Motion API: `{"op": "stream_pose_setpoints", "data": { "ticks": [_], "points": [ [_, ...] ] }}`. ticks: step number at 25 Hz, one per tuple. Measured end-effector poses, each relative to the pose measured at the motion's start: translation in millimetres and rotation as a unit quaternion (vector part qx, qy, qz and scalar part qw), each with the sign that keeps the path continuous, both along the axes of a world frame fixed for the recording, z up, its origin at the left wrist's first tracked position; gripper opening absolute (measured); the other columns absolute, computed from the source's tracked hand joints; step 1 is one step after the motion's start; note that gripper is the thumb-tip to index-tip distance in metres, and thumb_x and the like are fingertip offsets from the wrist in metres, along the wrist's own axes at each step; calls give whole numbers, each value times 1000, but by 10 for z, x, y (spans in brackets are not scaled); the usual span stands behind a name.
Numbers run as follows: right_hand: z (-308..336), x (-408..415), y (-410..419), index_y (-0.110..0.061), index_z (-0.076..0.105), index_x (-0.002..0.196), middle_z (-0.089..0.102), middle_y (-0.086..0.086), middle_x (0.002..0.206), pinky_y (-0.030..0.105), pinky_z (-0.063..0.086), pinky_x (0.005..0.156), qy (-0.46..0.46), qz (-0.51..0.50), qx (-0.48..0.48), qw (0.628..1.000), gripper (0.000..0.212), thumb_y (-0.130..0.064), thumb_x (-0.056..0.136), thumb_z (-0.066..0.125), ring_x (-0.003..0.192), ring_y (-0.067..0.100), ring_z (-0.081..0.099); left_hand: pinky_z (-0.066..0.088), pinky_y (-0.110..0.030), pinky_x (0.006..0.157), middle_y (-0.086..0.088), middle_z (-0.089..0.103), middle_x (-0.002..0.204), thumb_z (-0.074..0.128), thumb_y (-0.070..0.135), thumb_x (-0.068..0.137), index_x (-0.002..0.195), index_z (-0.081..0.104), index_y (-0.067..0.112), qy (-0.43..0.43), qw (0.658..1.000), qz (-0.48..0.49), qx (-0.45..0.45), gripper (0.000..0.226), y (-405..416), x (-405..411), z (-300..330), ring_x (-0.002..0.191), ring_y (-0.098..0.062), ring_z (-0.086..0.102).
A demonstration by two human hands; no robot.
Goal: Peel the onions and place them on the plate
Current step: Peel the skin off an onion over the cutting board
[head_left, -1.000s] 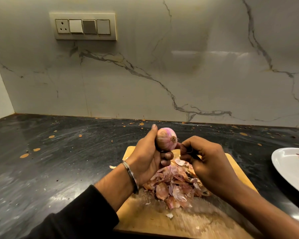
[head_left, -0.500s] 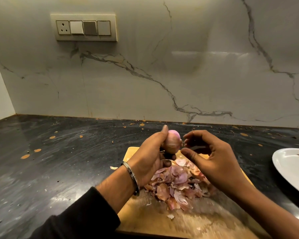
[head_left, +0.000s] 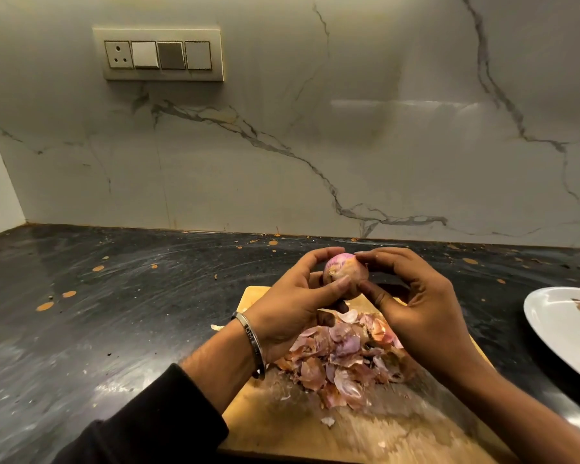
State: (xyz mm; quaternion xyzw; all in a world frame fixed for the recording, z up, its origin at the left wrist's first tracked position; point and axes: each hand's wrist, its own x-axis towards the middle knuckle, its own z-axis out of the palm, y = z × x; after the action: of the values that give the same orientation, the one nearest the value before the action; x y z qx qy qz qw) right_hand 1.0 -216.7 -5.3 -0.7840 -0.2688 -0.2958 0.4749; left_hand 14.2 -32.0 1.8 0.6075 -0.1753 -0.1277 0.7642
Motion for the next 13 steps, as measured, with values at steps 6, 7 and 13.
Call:
{"op": "stream_pose_setpoints", "data": {
  "ticks": [6, 7, 13],
  "points": [
    [1, -6, 16, -17, 65, 122, 61, -9, 119, 21, 58, 85, -8, 0, -44, 999, 56, -16, 70, 86, 109, 6, 63, 54, -26, 69, -11, 67, 112, 74, 28, 75, 122, 64, 32, -57, 996, 25, 67, 48, 46, -1, 32, 87, -15, 66],
    [1, -6, 11, -17, 65, 119, 63, -10, 117, 21, 58, 85, -20, -6, -42, 999, 55, -15, 68, 87, 107, 6, 64, 57, -31, 77, -13, 66, 118, 74, 27, 74, 124, 64, 30, -51, 997, 19, 55, 50, 42, 1, 32, 97, -19, 67],
    [14, 22, -44, -20, 64, 100, 65, -10, 98, 25, 59, 73, -20, -35, -40, 998, 50, -25, 59, 92, 90, 7, 66, 60, -41, 82, -19, 66, 122, 70, 17, 77, 127, 60, 15, 5, 999, -28, -39, 51, 2, -5, 24, 106, -32, 68]
  ]
}}
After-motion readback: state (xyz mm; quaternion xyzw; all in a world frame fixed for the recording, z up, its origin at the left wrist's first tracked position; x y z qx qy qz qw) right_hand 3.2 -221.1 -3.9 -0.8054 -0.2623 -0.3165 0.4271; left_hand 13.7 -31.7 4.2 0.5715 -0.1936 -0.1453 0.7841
